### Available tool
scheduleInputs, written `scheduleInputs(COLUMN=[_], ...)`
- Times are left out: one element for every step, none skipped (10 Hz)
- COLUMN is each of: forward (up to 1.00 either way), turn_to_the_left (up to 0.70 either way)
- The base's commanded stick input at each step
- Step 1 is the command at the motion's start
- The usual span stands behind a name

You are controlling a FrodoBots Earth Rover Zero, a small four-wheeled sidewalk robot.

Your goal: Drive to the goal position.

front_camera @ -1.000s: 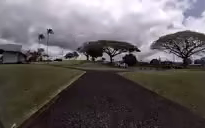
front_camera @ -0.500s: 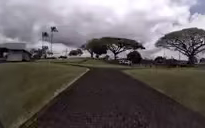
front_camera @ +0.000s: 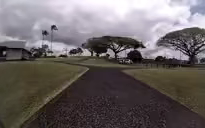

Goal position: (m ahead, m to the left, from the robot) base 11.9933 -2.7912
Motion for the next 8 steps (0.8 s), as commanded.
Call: scheduleInputs(forward=[0.70,0.70,0.70,0.70,0.70,0.70,0.70,0.70], turn_to_the_left=[0.01,-0.22,-0.18,-0.02,0.01,0.01,0.01,0.01])
